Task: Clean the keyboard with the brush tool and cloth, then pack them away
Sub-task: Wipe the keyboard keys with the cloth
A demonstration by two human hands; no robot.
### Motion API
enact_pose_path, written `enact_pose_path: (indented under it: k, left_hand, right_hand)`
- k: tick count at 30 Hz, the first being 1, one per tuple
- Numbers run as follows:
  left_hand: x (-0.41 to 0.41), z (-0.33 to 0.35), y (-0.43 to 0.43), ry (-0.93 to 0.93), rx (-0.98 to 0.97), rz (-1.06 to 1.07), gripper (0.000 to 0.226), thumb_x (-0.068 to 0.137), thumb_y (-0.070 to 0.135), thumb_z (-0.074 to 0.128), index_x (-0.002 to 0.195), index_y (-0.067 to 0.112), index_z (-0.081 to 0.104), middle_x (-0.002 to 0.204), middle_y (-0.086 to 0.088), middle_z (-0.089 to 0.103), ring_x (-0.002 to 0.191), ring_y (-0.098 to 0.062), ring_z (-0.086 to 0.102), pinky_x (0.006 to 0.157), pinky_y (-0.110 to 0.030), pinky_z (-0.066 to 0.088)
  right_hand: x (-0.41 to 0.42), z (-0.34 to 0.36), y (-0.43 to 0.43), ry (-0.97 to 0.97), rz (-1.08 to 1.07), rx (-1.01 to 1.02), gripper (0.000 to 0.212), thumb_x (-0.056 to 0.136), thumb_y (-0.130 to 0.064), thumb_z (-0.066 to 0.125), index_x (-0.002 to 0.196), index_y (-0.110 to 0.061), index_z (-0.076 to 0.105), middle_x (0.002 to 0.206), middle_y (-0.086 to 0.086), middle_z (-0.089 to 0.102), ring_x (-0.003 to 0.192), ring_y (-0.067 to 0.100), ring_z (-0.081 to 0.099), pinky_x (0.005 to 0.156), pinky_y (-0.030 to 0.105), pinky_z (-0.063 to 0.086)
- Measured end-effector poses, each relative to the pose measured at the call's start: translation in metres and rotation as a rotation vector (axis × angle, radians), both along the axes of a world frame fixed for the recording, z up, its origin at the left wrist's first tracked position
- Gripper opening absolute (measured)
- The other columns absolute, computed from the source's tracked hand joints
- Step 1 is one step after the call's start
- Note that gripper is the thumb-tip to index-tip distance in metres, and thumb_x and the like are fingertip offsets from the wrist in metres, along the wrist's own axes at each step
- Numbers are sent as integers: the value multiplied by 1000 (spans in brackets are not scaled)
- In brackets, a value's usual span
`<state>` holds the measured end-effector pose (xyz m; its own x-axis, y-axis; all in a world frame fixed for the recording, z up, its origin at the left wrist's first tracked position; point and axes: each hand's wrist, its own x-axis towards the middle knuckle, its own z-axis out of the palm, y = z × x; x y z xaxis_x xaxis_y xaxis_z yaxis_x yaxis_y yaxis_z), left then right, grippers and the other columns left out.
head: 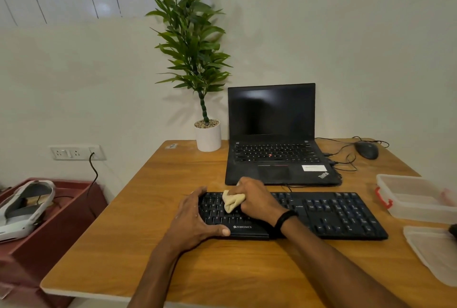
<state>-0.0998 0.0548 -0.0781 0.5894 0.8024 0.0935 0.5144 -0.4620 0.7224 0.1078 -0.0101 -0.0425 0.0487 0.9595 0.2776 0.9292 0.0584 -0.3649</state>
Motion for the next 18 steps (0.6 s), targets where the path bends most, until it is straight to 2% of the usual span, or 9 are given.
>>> enact_pose_path:
  k: [5,9,14,18]
  left_hand:
    - [2,1,1,-1,1,-3,148,32,94,77,157,37,22,151,6,31,134,-9,30,117,-41,35]
    - [0,1,0,10,2,0,148,32,95,76,157,36,21,153,4,31,138,-13,31,117,-42,36]
    - [3,0,0,19,-1,-4,148,32,95,75,157,37,21,152,5,31,139,-15,32,117,-44,36]
    - [2,-2,0,41,5,-4,148,32,97,73,157,38,20,151,4,32,138,-15,33,116,-44,37]
  right_hand:
    - [13,-2,-1,-48,-194,97,34,89,-6,66,119,-21,70,108,3,55,105,19,49,79,19,34]
    - [6,-4,-6,28,-2,-8,37,88,-2,65,120,-21,71,106,1,57,101,17,51,78,20,37]
    - [22,2,-9,-4,-170,86,29,89,-4,65,112,-20,74,104,2,60,100,17,53,79,20,37]
    - [10,-9,-9,42,-20,4,38,86,-1,65,118,-21,72,106,2,58,101,17,51,79,22,39]
